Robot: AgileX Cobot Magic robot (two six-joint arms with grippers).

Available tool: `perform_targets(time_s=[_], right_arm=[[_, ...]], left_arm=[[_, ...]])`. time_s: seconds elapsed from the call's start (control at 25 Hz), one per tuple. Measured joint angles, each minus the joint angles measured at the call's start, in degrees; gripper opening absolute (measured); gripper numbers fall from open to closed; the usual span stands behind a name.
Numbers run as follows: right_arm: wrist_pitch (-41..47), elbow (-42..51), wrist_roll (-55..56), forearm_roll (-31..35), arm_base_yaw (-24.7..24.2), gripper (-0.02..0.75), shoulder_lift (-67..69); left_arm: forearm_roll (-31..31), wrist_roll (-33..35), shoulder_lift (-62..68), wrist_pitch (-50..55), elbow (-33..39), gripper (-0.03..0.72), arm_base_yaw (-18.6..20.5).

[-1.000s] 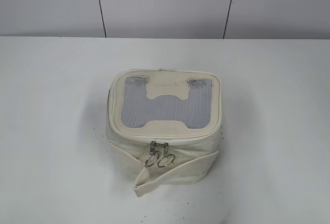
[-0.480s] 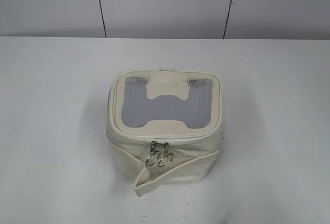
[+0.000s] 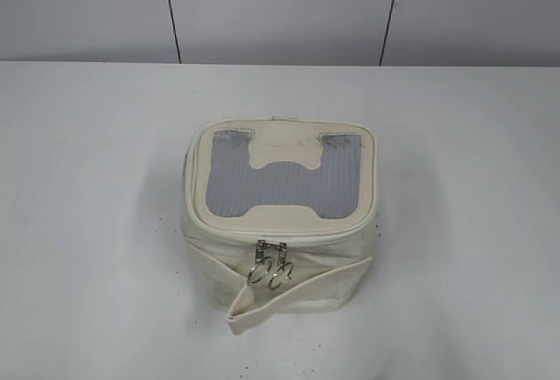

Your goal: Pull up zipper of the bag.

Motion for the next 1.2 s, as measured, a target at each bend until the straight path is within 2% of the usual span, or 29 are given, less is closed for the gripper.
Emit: perform_targets(time_s=[0.96, 1.08, 1.2], right_arm=[[-0.8, 0.1, -0.1, 0.3, -0.3, 0.587, 0.0], [-0.8, 0.1, -0.1, 0.3, -5.0, 0.587, 0.0], [-0.8, 0.1, -0.1, 0.4, -11.9, 0.587, 0.0]], left_arm=[[-0.4, 0.0, 0.3, -1.1, 0.8, 0.256, 0.0], [-0.4, 0.0, 0.3, -1.1, 0.8, 0.255, 2.0], [-0.4, 0.0, 0.3, -1.1, 0.8, 0.255, 8.0]])
